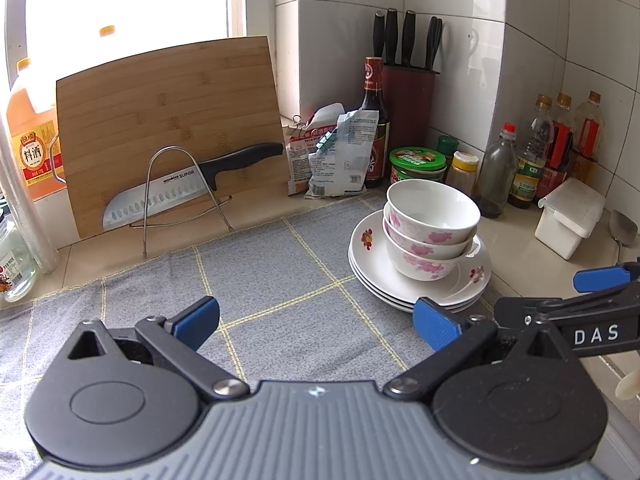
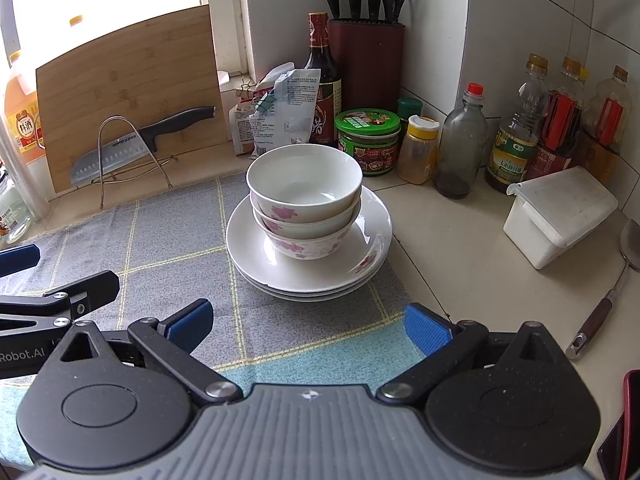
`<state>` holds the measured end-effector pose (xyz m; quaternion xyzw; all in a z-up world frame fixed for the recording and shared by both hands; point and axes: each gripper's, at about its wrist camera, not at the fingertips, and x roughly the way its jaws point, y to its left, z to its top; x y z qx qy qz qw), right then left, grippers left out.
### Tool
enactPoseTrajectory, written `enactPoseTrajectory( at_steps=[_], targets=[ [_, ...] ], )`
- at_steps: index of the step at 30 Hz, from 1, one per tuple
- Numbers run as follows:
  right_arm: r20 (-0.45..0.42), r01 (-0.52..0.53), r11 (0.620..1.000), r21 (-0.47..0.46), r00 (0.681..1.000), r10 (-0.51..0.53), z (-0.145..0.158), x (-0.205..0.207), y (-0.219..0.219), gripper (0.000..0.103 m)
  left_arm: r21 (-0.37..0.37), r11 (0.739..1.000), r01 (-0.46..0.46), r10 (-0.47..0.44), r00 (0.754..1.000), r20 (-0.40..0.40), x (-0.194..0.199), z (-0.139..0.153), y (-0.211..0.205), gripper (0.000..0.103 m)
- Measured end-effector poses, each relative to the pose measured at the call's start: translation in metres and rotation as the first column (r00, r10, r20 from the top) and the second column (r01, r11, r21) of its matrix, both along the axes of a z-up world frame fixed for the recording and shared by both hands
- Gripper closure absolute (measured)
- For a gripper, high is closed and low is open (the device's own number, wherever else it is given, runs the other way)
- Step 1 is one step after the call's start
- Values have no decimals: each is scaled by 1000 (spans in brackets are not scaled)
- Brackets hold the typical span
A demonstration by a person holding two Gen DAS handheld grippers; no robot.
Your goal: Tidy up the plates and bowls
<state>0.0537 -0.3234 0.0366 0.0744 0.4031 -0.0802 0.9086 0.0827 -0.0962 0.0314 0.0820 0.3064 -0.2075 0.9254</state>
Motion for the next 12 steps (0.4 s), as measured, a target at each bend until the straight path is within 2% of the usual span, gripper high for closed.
enactPoseTrajectory(
  at_steps=[12],
  targets=[
    [-1,-1,1000,-4,1000,1,0,1,1,0,-2,1000,3,-3,1000,-1,1,0,0,1]
  ],
)
